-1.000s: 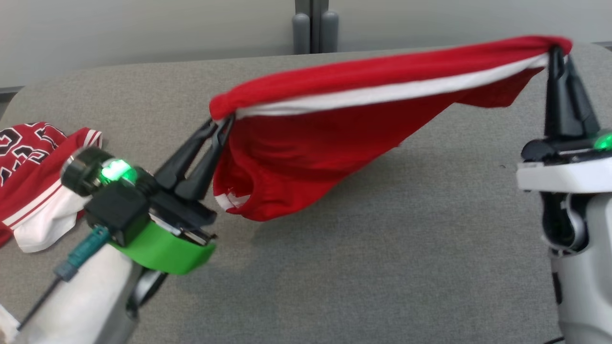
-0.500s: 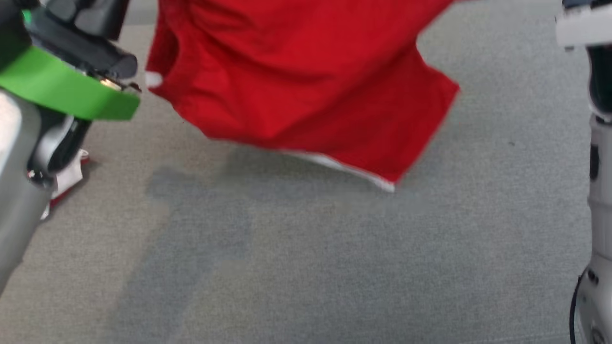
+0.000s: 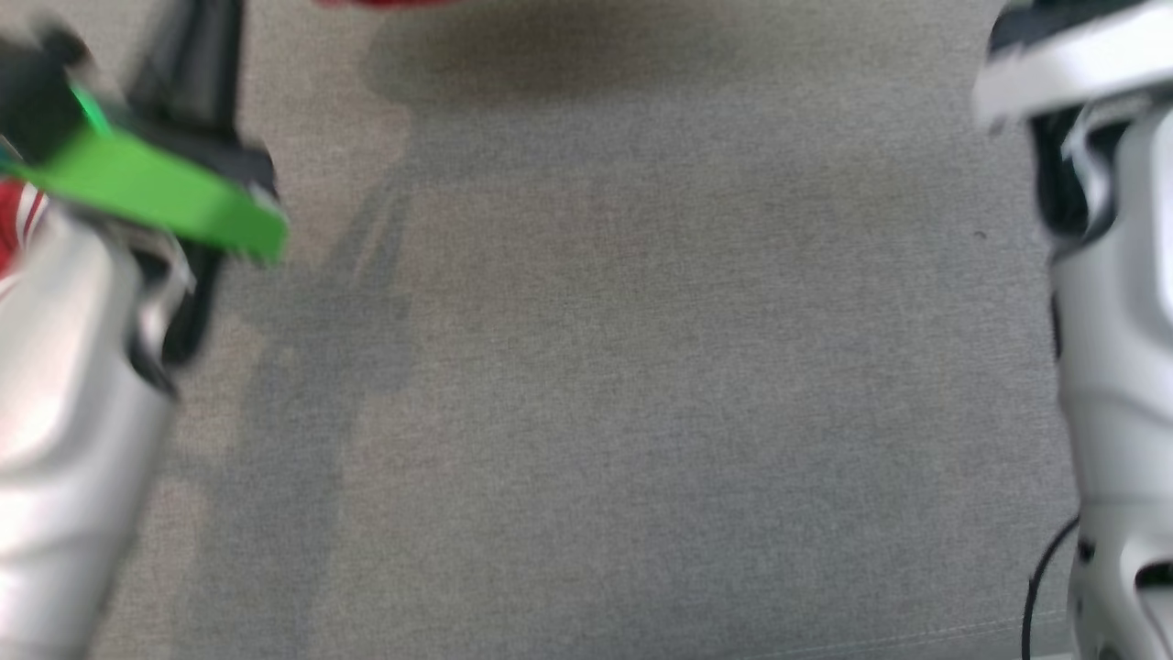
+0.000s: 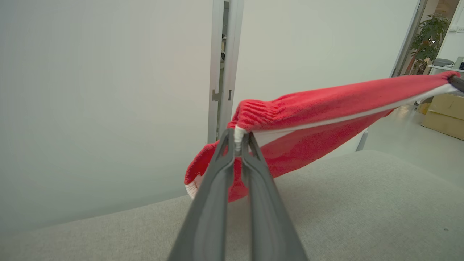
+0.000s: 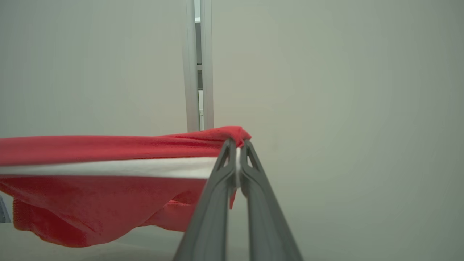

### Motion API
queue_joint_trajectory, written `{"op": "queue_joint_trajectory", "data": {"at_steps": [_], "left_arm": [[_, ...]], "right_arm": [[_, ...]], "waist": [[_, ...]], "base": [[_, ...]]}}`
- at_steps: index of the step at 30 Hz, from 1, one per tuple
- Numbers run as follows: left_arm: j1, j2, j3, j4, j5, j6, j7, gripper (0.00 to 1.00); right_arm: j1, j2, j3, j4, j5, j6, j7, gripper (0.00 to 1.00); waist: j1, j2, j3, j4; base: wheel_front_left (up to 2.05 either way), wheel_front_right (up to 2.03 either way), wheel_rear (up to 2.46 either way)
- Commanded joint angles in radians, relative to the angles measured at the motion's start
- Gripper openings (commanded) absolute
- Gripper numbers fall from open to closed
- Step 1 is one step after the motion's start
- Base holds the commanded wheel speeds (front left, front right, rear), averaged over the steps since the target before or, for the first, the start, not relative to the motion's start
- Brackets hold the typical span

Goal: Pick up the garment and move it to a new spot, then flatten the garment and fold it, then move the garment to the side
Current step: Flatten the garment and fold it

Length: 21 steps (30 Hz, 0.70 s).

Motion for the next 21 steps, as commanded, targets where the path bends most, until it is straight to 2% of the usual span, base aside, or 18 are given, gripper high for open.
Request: {"op": "queue_joint_trajectory", "data": {"at_steps": [1, 7, 11, 14, 18, 21], "left_arm": [[0.095, -0.001, 0.015, 0.021, -0.025, 0.006, -0.003, 0.00], [0.419, -0.081, -0.007, 0.058, 0.005, 0.007, -0.003, 0.00], [0.564, -0.131, -0.025, 0.063, 0.045, 0.007, -0.004, 0.00], [0.659, -0.169, 0.005, 0.055, 0.055, 0.007, -0.004, 0.00], [0.747, -0.188, 0.031, 0.022, 0.087, 0.007, -0.004, 0.00], [0.791, -0.178, 0.024, -0.020, 0.119, 0.007, -0.004, 0.00]], "right_arm": [[0.071, -0.011, -0.010, 0.016, 0.015, -0.008, -0.011, 0.00], [0.372, 0.004, -0.002, 0.072, 0.062, -0.008, -0.024, 0.00], [0.556, 0.022, -0.036, 0.034, 0.097, -0.008, -0.023, 0.00], [0.681, 0.040, -0.068, -0.009, 0.122, -0.008, -0.024, 0.00], [0.816, 0.053, -0.093, -0.073, 0.153, -0.008, -0.024, 0.00], [0.883, 0.054, -0.104, -0.129, 0.169, -0.008, -0.024, 0.00]], "waist": [[-0.0001, -0.0001, -0.033, -0.015], [-0.0001, -0.0001, -0.087, -0.020], [-0.0001, -0.0001, -0.125, -0.008], [-0.0001, -0.0001, -0.154, 0.003], [-0.0001, -0.0001, -0.173, 0.014], [-0.0001, -0.0001, -0.176, 0.022]], "base": [[0.00, 0.00, 0.00], [0.00, 0.00, 0.00], [0.00, 0.00, 0.00], [0.00, 0.00, 0.00], [0.00, 0.00, 0.00], [0.00, 0.00, 0.00]]}}
